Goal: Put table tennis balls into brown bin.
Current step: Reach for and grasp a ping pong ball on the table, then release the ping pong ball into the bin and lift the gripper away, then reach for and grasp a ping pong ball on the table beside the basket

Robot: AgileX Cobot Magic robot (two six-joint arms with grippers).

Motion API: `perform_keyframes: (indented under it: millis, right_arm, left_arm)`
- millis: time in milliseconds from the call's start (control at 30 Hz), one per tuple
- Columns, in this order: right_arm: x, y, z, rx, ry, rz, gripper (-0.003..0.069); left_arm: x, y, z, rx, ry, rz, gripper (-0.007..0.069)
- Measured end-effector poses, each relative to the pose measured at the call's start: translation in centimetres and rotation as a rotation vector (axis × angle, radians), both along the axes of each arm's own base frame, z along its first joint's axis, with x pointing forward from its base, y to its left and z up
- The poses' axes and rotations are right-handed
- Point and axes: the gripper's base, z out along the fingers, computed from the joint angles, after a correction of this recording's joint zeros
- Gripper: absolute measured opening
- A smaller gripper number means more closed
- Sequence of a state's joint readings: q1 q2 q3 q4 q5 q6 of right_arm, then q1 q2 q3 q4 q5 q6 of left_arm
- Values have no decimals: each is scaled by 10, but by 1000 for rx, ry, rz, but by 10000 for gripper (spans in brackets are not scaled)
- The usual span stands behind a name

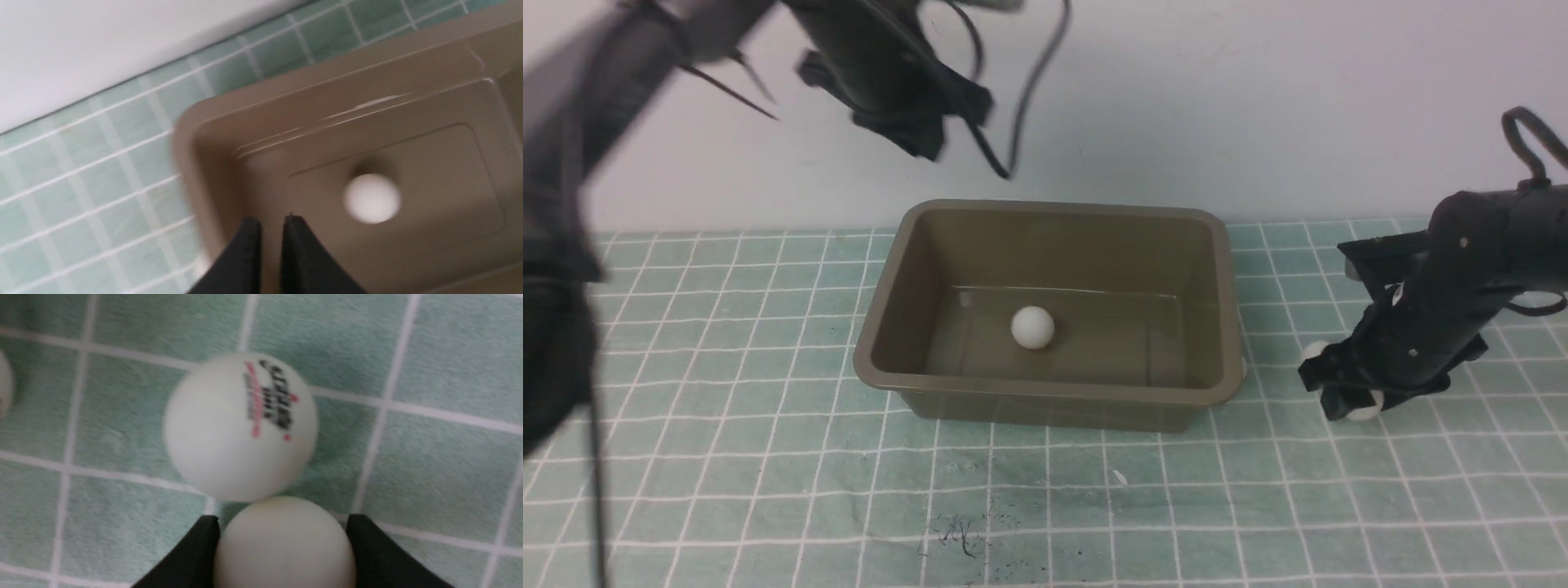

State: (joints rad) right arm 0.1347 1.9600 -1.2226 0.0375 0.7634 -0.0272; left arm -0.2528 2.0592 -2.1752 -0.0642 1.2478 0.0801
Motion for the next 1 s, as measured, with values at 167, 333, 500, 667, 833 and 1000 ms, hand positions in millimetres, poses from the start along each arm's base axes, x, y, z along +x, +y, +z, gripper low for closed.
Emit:
perform_keyframes:
  millis: [167,333,500,667,833,1000]
  right_arm:
    - [-14,6,54,58,-80,-24,358]
    - [-20,54,118,257,-339,93,358]
    - [-2,92,130,346,-387,183,375]
    - [15,92,143,348,-333,198,602]
    - [16,68,162,276,-356,176,675]
    - [16,26,165,178,-294,85,668]
  left_arm:
    - [-28,73,-20,44,141,128,-5]
    - [-37,90,-88,8,334,97,11]
    - [-23,77,-124,-53,302,19,147]
    - [-8,67,-153,-87,262,16,417]
    - [1,66,-169,-120,244,45,532]
    - [9,63,-192,-158,243,79,570]
